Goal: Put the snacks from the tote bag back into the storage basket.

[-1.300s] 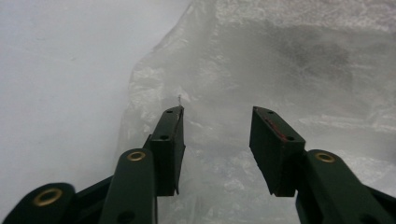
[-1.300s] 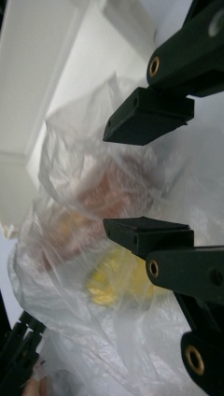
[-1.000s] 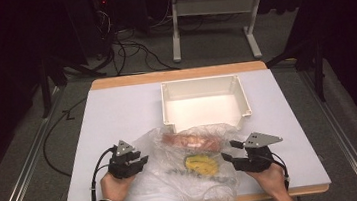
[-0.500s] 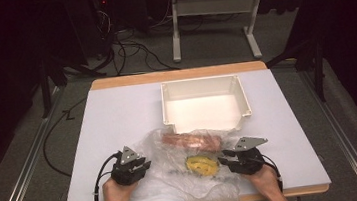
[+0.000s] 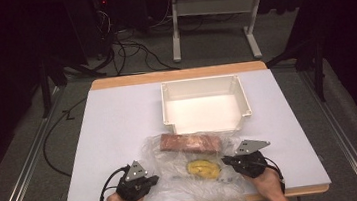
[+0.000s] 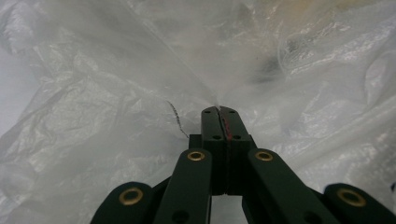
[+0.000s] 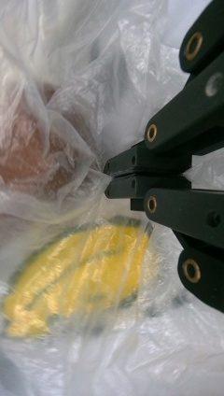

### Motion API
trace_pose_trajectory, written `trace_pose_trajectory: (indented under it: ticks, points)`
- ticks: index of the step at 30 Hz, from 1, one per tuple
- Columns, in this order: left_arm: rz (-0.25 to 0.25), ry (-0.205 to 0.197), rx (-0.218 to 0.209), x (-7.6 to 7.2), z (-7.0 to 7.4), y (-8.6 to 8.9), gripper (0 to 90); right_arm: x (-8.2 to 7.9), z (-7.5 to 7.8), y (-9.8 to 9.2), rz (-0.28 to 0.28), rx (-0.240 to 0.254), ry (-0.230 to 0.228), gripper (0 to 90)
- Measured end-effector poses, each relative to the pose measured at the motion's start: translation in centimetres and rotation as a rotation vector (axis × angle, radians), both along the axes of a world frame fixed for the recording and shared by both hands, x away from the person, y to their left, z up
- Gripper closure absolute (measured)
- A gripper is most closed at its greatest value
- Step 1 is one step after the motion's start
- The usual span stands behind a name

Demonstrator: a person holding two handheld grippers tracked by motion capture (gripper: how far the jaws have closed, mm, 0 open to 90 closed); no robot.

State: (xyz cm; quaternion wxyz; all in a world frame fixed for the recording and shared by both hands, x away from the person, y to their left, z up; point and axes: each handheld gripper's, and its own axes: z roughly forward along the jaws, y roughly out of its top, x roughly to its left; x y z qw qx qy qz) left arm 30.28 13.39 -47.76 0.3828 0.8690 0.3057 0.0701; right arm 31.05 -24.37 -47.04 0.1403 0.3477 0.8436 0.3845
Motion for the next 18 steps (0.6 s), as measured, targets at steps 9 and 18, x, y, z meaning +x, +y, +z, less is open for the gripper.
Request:
trace_pose_trajectory:
  ticks: [9, 18]
  points:
    - [-0.007, -0.113, -0.067, -0.3, 2.9, 0.2, 90.0, -0.3, 2.5, -1.2, -0.030, 0.074, -0.079, 89.4]
    - [0.016, -0.171, -0.113, 1.3, 5.7, 0.3, 90.0, 1.0, 3.3, -1.7, -0.084, 0.098, -0.095, 89.3]
